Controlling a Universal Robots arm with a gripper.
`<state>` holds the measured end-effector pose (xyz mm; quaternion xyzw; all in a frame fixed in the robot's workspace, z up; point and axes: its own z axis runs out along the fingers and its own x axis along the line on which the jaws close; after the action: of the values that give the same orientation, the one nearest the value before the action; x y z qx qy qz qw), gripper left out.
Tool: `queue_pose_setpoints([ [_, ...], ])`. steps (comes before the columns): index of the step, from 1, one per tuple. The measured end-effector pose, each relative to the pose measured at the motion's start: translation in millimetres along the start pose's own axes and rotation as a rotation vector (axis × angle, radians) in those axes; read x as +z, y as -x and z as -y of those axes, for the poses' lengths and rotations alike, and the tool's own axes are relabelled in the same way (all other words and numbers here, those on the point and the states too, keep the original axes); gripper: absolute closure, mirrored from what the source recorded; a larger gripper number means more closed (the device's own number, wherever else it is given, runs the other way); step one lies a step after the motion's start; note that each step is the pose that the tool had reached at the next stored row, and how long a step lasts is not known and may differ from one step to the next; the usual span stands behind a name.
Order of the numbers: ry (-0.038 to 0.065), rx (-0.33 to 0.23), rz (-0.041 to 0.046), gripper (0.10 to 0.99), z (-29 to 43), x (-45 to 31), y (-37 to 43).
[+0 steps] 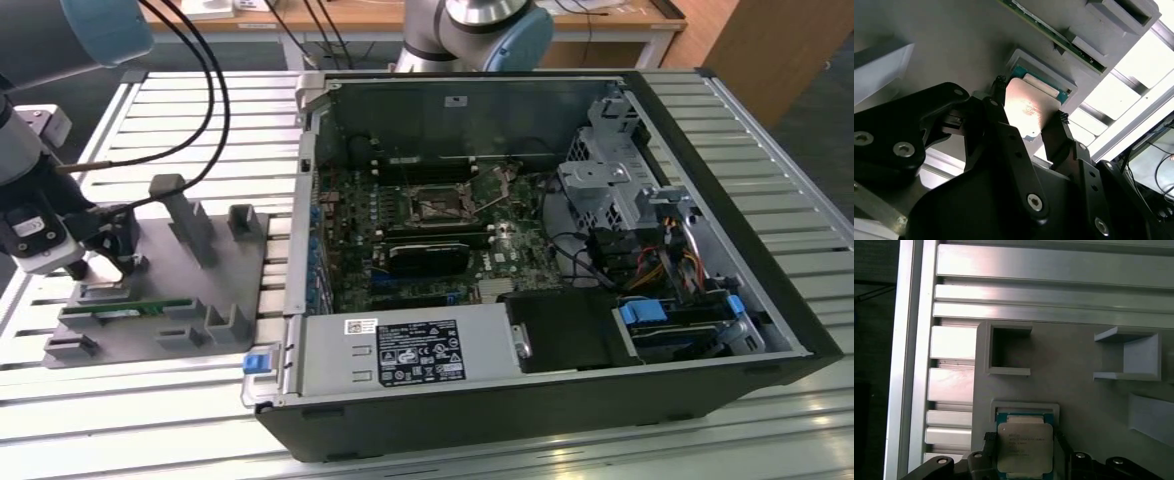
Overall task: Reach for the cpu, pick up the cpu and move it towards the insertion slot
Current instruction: 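Pick up the cpu and move it towards the insertion slot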
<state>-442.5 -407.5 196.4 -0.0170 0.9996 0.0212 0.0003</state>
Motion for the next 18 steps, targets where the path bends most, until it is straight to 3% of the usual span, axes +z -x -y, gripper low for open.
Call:
queue_pose_setpoints([
  [18,0.000,0.000,-0.0002,0.549,-0.3,-7.7,0.0],
])
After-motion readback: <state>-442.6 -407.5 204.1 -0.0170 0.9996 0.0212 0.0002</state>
